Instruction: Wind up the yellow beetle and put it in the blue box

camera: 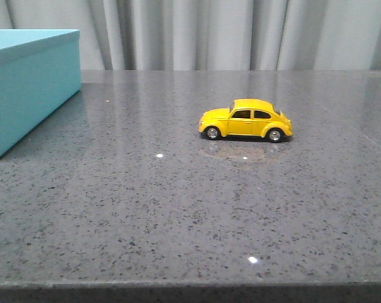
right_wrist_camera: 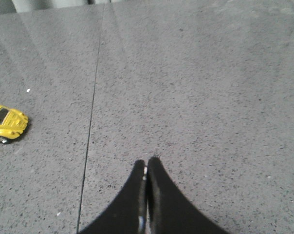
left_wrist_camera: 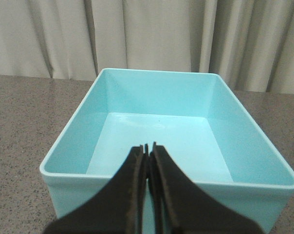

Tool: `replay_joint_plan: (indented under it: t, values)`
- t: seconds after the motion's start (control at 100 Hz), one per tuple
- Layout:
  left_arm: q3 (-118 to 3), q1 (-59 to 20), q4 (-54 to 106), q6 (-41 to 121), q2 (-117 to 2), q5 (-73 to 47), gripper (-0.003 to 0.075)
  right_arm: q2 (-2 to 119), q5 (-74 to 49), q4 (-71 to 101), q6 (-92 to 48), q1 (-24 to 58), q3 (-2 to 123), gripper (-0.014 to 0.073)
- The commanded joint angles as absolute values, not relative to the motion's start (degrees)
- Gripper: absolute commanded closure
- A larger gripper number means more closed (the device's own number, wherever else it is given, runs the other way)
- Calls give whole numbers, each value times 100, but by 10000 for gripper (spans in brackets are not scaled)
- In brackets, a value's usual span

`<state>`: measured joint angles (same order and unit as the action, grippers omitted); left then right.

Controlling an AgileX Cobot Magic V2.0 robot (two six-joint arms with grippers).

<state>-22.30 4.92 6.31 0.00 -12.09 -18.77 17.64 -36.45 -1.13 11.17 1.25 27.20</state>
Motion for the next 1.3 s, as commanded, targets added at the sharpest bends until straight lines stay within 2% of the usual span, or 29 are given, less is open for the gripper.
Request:
replay_joint_plan:
  t: [0.0, 0.12, 0.19, 0.52, 0.69, 0.92, 1.29]
  values:
    - [-2440, 480, 698, -33, -1311, -1257, 739, 2206, -3356, -111, 1044, 286, 3108, 658]
    - [-2440, 480, 698, -33, -1311, -1134, 739, 2837, -3461, -111, 1044, 489, 3486, 656]
    - [-2440, 480, 698, -33, -1311, -1086, 739, 3273, -3629, -105, 1044, 570, 3795, 621]
    - [-2440, 480, 698, -33, -1311, -1082, 739, 5213, -4265, 126, 1044, 1100, 5301, 211]
    - [-2440, 480, 698, -33, -1311, -1082, 739, 6169, -4594, 259, 1044, 1567, 6025, 70]
    - [-2440, 480, 698, -33, -1311, -1082, 739, 7347, -4941, 471, 1137, 2156, 7085, 49]
    - [-2440, 480, 698, -33, -1311, -1082, 739, 9118, -6280, 481, 2014, 2669, 8883, 49]
